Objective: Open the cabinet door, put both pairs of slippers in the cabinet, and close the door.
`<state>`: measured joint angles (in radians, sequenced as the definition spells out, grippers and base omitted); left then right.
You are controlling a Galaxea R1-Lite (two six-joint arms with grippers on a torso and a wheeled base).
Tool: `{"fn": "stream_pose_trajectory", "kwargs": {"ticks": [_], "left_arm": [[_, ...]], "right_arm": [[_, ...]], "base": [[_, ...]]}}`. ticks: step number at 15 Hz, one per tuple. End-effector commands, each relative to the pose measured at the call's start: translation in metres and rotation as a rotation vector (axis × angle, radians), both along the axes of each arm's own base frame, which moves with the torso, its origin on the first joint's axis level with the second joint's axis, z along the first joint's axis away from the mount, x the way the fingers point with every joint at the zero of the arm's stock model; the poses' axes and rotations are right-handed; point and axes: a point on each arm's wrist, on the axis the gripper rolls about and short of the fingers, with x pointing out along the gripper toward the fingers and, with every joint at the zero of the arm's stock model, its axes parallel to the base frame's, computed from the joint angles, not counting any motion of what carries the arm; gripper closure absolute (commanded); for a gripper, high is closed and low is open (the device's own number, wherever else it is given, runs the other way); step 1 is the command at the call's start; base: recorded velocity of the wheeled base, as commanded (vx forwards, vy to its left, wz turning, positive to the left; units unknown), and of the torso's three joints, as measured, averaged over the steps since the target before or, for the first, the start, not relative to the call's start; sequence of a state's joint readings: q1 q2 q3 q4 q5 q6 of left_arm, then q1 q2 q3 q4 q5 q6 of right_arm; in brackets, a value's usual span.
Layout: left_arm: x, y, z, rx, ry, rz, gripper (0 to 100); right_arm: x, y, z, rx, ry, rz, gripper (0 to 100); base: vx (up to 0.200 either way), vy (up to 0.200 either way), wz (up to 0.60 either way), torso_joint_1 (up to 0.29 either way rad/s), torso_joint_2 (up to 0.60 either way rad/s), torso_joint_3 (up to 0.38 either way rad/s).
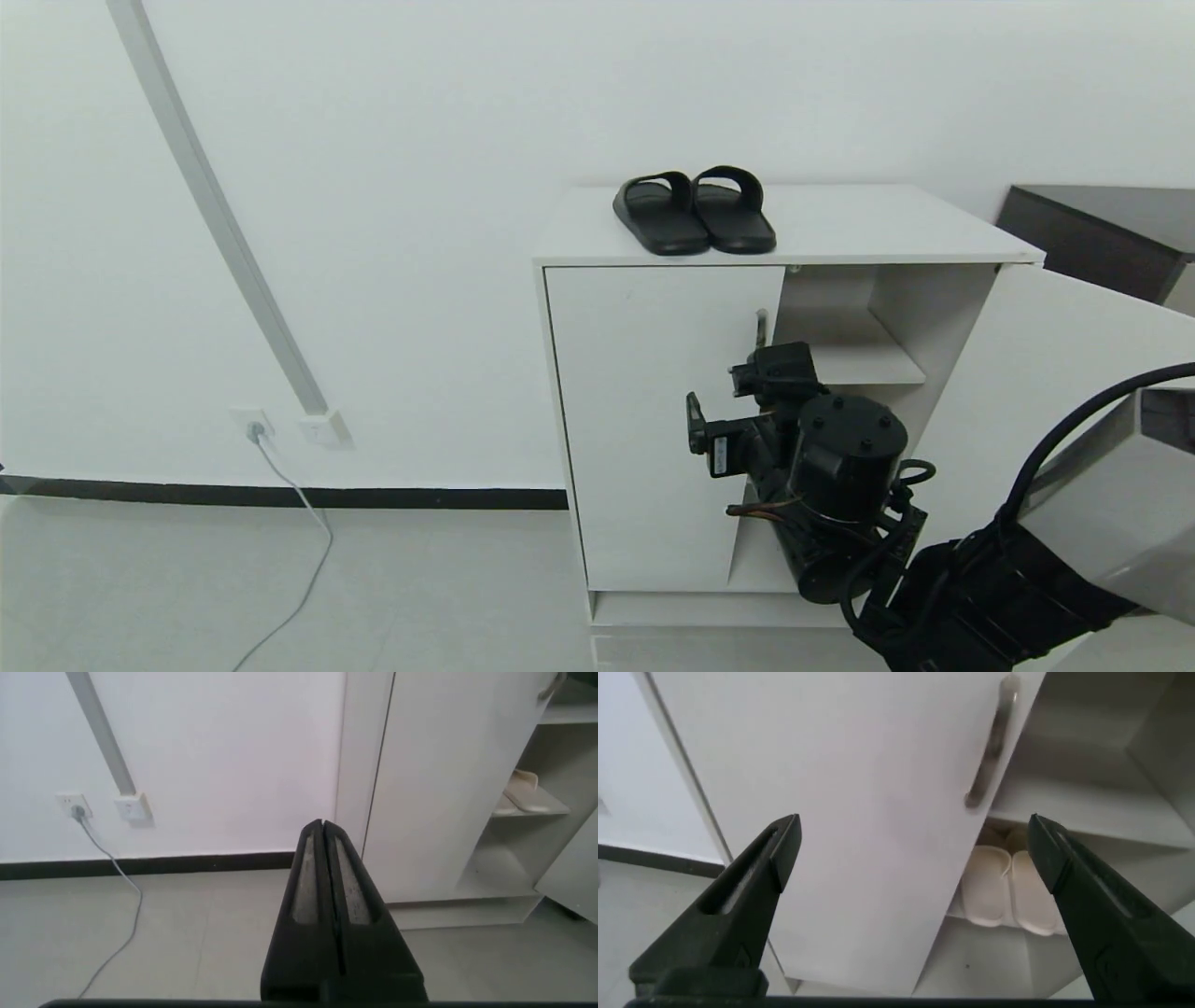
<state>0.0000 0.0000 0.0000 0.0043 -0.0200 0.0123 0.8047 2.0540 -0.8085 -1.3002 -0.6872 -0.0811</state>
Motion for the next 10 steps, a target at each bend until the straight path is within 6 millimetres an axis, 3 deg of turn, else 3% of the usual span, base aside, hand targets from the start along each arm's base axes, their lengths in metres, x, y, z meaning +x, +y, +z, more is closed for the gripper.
{"fn": "stream_pose_trajectory", "kwargs": {"ticks": [1, 10], "left_arm": [[0.0001, 0.0, 0.0002, 0.0, 0.0, 0.0, 100], [0.0, 0.0, 0.0, 0.0, 0.0, 0.0, 100]], "right_arm": [[0.0001, -0.0004, 0.0006, 0.0, -0.002, -0.001, 0], [-0.0004, -0.0009, 0.0002, -0.001, -0.003, -0.001, 0]], "base": [[0.0, 0.0, 0.0, 0.173, -0.48, -0.31], [0.0, 0.0, 0.0, 0.198, -0.51, -0.308]]}}
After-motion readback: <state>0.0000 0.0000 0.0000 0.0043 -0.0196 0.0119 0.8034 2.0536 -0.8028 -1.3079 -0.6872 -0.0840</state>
